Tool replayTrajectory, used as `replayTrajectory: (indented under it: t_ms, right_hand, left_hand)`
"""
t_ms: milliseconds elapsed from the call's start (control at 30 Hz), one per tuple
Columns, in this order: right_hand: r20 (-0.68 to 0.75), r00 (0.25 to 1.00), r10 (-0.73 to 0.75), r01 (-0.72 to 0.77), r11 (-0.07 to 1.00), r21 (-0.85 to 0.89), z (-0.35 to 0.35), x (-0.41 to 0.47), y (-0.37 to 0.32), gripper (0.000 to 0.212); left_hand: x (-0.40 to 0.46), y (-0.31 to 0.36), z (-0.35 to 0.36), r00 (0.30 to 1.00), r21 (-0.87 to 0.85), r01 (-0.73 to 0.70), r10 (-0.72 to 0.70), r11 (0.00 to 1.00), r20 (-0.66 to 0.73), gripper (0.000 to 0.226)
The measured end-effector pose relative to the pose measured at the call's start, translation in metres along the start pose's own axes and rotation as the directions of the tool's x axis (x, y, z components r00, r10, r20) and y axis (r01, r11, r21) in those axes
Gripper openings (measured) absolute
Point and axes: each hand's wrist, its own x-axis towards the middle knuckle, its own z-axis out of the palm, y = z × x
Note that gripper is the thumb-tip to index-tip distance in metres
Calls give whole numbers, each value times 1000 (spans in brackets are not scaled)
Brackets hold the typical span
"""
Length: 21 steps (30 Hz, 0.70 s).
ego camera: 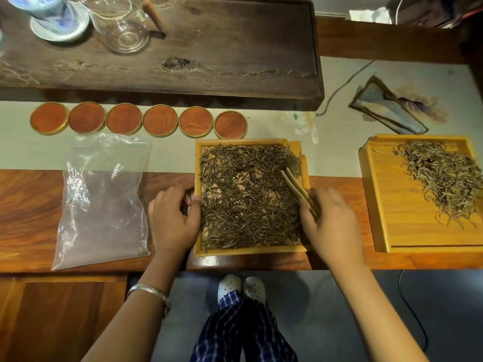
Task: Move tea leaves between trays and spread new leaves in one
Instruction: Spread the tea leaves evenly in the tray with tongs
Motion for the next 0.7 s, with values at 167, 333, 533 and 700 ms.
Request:
replayTrajectory:
  t_ms: [167,333,533,700]
  right_hand:
    - [-4,1000,-20,20,999,29,-3,-5,-5,13]
    - [45,999,-23,22,1000,16,-1,-10,-8,17]
    - [-25,1000,-17,18,1000,17,-4,-5,-9,13]
    - [-11,1000,19,-20,1000,-21,-1,4,-8,15]
  left_hand:
    - [0,1,0,1000,2,2,-2,1000,5,22]
    - [0,1,0,1000,1,0,0,1000,3,21]
    - [0,0,0,1000,-11,-12,12,1000,1,19]
    - [0,-2,1,1000,-3,-3,3,1000,4,22]
